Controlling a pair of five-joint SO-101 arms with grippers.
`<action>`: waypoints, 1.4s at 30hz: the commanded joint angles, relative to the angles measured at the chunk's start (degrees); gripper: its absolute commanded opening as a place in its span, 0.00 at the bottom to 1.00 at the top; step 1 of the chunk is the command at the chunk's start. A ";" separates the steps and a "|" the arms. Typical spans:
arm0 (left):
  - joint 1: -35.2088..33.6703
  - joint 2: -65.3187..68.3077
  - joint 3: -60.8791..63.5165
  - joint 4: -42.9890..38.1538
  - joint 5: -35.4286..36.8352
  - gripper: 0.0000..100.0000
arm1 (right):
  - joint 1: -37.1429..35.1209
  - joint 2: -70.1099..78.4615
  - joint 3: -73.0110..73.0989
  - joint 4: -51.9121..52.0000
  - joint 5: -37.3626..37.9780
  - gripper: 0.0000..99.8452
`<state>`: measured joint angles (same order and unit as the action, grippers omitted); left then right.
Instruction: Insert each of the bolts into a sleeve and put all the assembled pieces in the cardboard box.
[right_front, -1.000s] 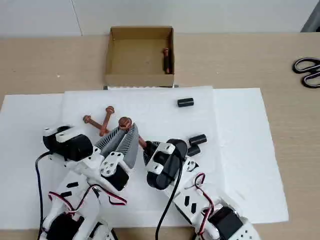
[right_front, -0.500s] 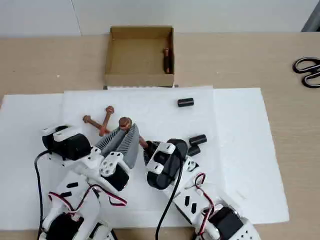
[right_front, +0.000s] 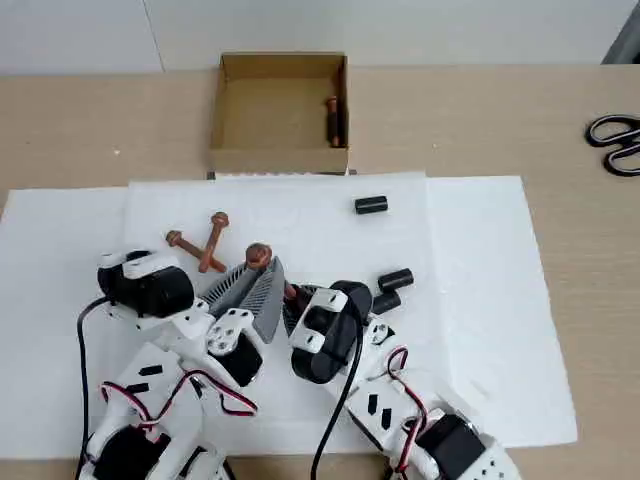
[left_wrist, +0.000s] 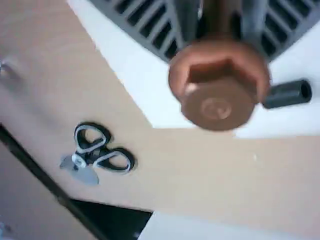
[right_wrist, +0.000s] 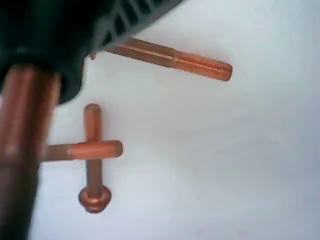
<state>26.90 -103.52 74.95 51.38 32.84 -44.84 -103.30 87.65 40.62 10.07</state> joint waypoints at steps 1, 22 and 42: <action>1.85 -0.44 -0.57 3.69 -0.35 0.01 | -0.13 -0.48 -2.81 -1.71 1.49 0.00; 9.58 -0.44 2.77 12.22 -10.11 0.01 | -0.04 -0.40 -5.63 -2.86 3.43 0.00; 9.41 -0.35 2.59 13.10 -10.20 0.21 | -0.04 -0.48 -1.85 -2.95 3.34 0.00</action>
<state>34.99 -103.96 76.97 62.81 22.64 -44.57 -103.03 87.30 40.70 13.14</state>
